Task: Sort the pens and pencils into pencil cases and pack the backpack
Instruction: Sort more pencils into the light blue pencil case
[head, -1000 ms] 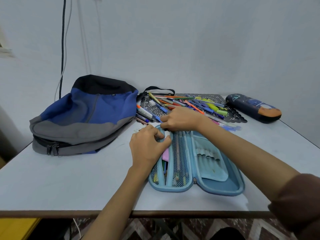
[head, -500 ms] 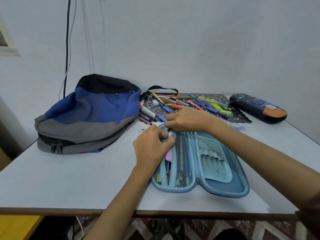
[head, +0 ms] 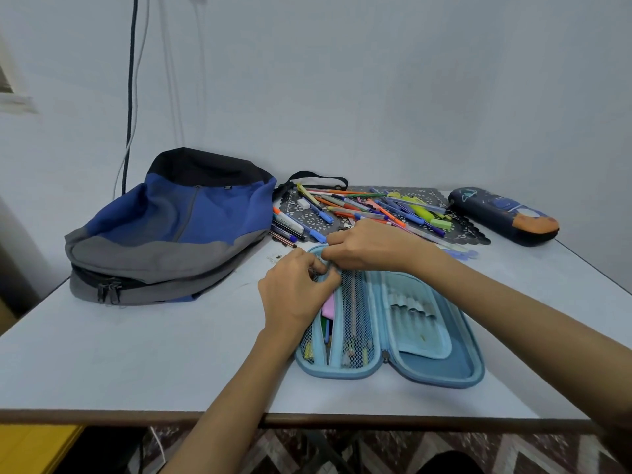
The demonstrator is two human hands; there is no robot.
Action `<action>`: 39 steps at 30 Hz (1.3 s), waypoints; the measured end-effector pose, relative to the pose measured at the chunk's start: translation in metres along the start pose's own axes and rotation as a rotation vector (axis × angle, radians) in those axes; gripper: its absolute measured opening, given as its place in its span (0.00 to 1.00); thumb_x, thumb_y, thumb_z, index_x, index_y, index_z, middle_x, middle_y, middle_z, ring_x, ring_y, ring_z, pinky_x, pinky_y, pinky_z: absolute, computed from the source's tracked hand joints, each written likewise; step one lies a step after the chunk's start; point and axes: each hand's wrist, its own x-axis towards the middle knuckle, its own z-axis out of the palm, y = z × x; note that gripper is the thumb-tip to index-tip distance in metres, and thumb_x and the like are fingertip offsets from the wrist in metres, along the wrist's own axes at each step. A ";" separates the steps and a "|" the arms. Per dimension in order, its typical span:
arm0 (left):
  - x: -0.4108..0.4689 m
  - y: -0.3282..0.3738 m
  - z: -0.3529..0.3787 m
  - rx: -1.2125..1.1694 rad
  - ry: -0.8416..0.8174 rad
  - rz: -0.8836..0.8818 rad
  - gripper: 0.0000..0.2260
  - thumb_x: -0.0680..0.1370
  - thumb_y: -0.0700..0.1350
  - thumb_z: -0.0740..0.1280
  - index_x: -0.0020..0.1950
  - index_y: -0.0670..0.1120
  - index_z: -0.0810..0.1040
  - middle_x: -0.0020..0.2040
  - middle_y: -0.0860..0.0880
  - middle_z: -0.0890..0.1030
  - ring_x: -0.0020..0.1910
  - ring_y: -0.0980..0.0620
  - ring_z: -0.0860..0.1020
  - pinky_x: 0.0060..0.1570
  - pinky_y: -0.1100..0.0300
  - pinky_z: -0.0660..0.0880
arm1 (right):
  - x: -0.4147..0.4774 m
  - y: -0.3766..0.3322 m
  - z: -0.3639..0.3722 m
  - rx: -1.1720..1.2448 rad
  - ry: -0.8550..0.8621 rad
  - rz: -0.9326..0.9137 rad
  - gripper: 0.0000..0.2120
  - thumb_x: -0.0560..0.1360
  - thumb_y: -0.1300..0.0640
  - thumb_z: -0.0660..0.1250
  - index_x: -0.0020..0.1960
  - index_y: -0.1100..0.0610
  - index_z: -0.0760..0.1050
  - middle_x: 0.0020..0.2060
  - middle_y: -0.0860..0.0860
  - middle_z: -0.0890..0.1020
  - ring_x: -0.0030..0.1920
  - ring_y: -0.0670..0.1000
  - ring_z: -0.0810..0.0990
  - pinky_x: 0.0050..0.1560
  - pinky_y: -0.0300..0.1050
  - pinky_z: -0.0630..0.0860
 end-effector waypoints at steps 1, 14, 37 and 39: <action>0.000 -0.001 -0.001 -0.003 -0.003 0.000 0.10 0.70 0.58 0.70 0.36 0.53 0.77 0.39 0.54 0.77 0.40 0.55 0.75 0.32 0.60 0.65 | 0.000 0.000 0.001 0.043 0.001 0.027 0.06 0.71 0.62 0.62 0.37 0.59 0.76 0.28 0.52 0.73 0.24 0.49 0.59 0.25 0.40 0.55; 0.015 -0.028 0.012 -0.163 -0.217 0.001 0.13 0.82 0.44 0.58 0.64 0.49 0.77 0.71 0.51 0.70 0.68 0.48 0.69 0.59 0.56 0.67 | 0.019 -0.004 -0.012 -0.121 -0.121 -0.113 0.15 0.62 0.73 0.72 0.47 0.63 0.78 0.27 0.55 0.71 0.18 0.52 0.65 0.20 0.37 0.54; 0.018 -0.029 0.018 0.030 -0.206 -0.073 0.16 0.83 0.48 0.54 0.66 0.58 0.75 0.61 0.50 0.80 0.65 0.49 0.71 0.73 0.38 0.45 | 0.017 -0.008 -0.018 -0.010 -0.083 -0.189 0.12 0.60 0.73 0.75 0.40 0.63 0.77 0.30 0.57 0.74 0.25 0.42 0.42 0.25 0.37 0.43; 0.018 -0.028 0.017 0.021 -0.208 -0.080 0.16 0.83 0.48 0.54 0.66 0.57 0.76 0.61 0.50 0.80 0.65 0.49 0.72 0.73 0.38 0.45 | 0.017 -0.010 -0.019 -0.044 -0.091 -0.177 0.09 0.63 0.72 0.72 0.40 0.62 0.77 0.31 0.57 0.74 0.21 0.47 0.49 0.23 0.38 0.46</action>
